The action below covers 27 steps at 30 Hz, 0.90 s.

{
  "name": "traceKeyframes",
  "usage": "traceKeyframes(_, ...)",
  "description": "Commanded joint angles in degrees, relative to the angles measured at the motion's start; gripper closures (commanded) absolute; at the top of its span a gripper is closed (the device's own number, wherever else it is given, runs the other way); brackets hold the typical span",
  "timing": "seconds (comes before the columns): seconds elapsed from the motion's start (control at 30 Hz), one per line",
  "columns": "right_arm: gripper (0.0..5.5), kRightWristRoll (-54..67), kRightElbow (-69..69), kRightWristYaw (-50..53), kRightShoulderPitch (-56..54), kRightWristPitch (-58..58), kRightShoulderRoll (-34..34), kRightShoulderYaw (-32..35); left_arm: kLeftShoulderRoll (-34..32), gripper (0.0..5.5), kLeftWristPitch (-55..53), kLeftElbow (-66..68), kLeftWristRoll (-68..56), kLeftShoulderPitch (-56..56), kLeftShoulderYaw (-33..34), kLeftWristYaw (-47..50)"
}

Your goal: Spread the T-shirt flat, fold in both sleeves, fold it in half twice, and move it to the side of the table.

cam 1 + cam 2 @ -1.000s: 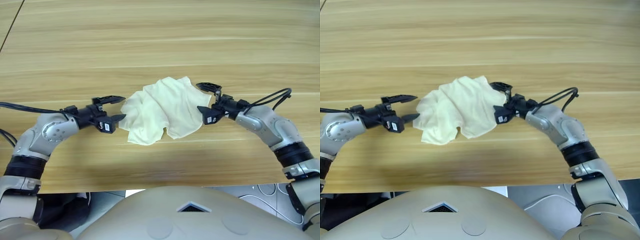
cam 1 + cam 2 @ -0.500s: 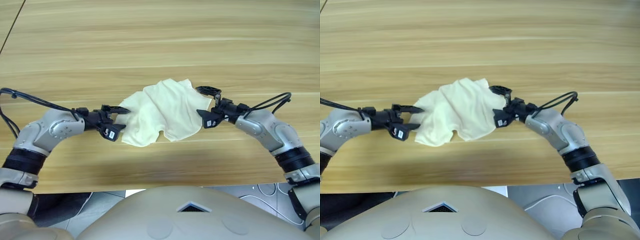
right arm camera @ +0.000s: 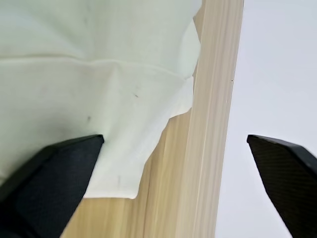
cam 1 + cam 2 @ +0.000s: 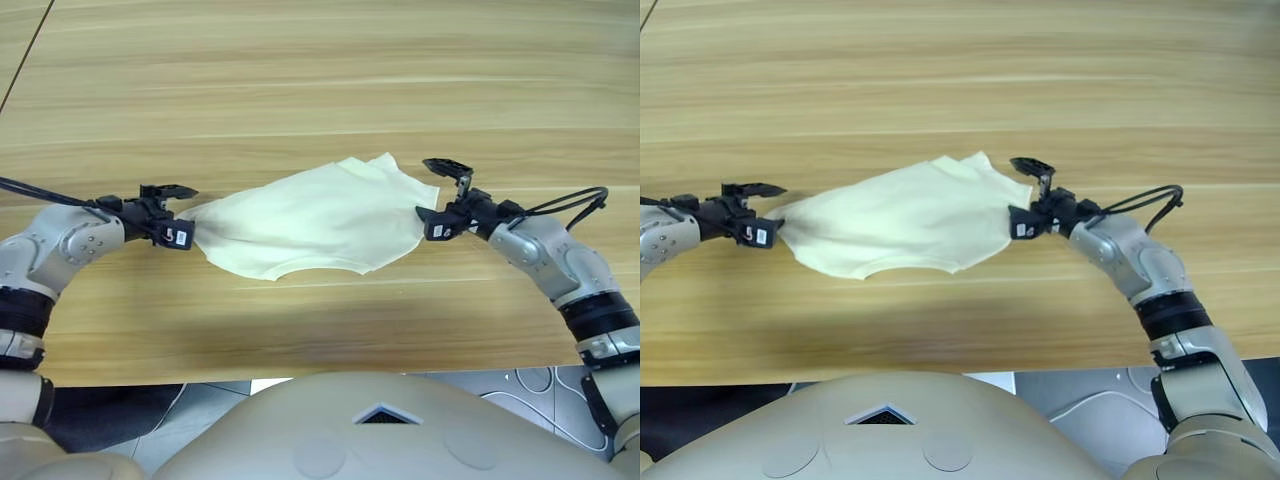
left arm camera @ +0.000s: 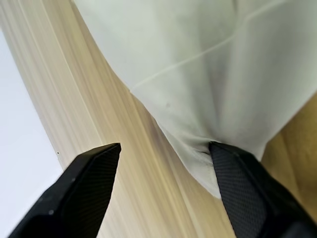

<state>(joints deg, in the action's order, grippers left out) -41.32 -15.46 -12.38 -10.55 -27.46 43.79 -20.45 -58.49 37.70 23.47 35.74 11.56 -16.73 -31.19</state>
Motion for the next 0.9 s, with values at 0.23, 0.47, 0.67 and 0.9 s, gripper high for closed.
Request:
traceKeyframes(0.23,0.14,7.4,5.6,-5.7,5.2,-0.4,4.0,4.0,2.6,2.14,7.2,7.9,-4.7,3.1,-0.5,3.7)
traceKeyframes(0.47,0.14,9.5,6.4,-5.6,5.3,-0.3,4.6,7.9,0.9,2.14,12.2,9.0,-12.8,2.8,3.2,3.7)
traceKeyframes(0.67,0.14,14.0,8.2,-5.1,4.8,-1.3,3.4,11.8,0.1,2.14,16.8,5.5,-31.6,0.9,5.7,-4.2)
traceKeyframes(0.9,0.14,30.2,19.7,-16.5,12.8,-6.4,5.7,9.7,-2.6,2.14,17.7,-9.1,-40.0,-12.8,-0.6,-17.7)
